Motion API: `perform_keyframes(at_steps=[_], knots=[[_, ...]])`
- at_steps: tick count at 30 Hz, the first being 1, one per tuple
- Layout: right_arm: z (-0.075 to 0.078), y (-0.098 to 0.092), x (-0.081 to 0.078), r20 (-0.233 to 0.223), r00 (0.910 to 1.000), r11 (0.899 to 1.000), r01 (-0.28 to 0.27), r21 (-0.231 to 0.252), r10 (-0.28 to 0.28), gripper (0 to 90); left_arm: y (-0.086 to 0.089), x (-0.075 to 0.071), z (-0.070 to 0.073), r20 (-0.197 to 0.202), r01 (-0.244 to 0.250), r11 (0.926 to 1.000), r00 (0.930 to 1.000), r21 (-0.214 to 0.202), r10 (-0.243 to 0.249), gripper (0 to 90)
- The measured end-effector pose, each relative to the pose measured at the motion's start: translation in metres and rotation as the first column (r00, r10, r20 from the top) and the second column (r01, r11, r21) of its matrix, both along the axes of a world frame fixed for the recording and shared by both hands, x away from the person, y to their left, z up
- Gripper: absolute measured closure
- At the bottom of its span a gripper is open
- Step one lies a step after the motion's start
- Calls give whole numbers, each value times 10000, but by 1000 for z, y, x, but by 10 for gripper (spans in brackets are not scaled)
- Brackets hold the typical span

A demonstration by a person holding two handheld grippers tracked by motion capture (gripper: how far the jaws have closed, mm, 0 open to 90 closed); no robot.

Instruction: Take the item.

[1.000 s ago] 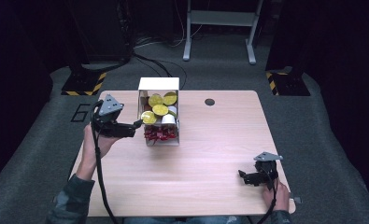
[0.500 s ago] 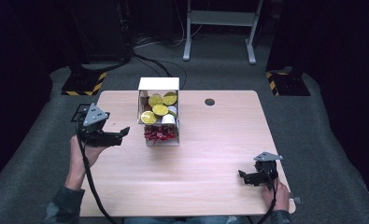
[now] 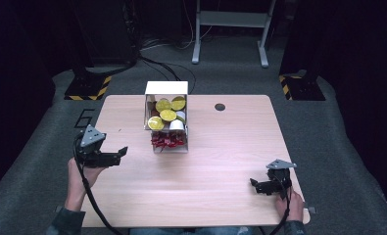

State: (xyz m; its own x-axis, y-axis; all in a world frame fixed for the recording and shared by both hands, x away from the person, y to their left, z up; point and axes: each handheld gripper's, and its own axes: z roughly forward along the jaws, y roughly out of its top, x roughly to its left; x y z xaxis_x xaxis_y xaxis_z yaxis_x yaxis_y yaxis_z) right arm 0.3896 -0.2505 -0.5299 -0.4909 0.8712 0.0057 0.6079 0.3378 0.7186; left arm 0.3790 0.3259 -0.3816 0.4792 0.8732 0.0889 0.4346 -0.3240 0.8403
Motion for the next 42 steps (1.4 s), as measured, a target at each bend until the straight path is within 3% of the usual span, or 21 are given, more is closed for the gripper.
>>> perform_keyframes(at_steps=[10, 17, 26, 32, 42], knots=[[0, 0, 0, 2, 10000, 10000, 2, 2, -2, 0, 12, -5, -39, -597, -388, 9992, 9974, 129, 395, 68], [0, 0, 0, -14, 10000, 10000, 3, -11, -3, 0, 17, -6, -73, -1288, -560, 9984, 9900, 83, 567, 42], [0, 0, 0, -8, 10000, 10000, 2, -10, -2, 0, 28, -13, -100, -1587, -927, 9956, 9829, 136, 937, 35], [0, 0, 0, 0, 10000, 10000, -4, -2, 4, 0, 34, -17, -117, -1771, -1123, 9928, 9771, 407, 1178, 16], [0, 0, 0, 3, 10000, 10000, -3, 0, 3, 0, 35, -16, -143, -2208, -1056, 9890, 9671, 1040, 1265, 0]])
